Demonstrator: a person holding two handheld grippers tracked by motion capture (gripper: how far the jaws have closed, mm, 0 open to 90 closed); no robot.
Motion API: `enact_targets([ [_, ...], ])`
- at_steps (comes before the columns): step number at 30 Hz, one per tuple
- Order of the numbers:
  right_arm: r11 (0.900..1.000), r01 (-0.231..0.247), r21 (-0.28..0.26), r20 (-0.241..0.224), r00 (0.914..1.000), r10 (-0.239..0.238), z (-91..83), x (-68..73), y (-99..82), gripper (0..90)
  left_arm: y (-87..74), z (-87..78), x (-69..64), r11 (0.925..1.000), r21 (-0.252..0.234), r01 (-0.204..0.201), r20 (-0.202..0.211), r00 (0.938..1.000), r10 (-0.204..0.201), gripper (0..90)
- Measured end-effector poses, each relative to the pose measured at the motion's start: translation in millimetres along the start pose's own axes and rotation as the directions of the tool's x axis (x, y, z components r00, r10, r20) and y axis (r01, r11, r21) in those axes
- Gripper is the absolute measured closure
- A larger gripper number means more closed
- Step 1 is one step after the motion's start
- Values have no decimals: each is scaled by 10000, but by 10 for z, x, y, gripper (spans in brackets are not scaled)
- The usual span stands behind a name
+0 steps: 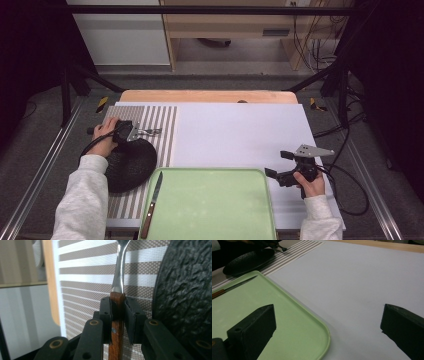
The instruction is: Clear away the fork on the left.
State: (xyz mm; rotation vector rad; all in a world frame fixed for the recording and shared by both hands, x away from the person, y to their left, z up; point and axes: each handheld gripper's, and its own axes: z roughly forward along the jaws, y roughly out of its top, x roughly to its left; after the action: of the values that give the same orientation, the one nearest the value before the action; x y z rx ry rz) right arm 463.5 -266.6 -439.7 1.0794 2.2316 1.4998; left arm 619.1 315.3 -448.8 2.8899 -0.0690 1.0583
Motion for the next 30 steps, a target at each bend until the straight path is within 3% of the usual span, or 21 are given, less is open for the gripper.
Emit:
enact_targets([
  [6,10000,-6,4,13,10000,6,0,0,0,6,16,-114,8,9998,-132,123,-300,9995,-127,766],
  [11,10000,6,7,10,10000,-6,-1,-1,0,5,32,-248,0,9986,-207,478,-548,9973,-489,766],
  [16,10000,-8,-14,3,10000,8,-2,-1,0,6,68,-364,-44,9958,-299,871,-594,9943,-887,766],
  [23,10000,5,-35,0,10000,-5,-6,0,1,6,151,-466,-86,9935,-302,1102,-658,9915,-1120,766],
  [30,10000,-9,-29,-14,10000,9,-2,3,1,5,304,-581,-183,9837,-144,1794,-651,9815,-1799,766],
])
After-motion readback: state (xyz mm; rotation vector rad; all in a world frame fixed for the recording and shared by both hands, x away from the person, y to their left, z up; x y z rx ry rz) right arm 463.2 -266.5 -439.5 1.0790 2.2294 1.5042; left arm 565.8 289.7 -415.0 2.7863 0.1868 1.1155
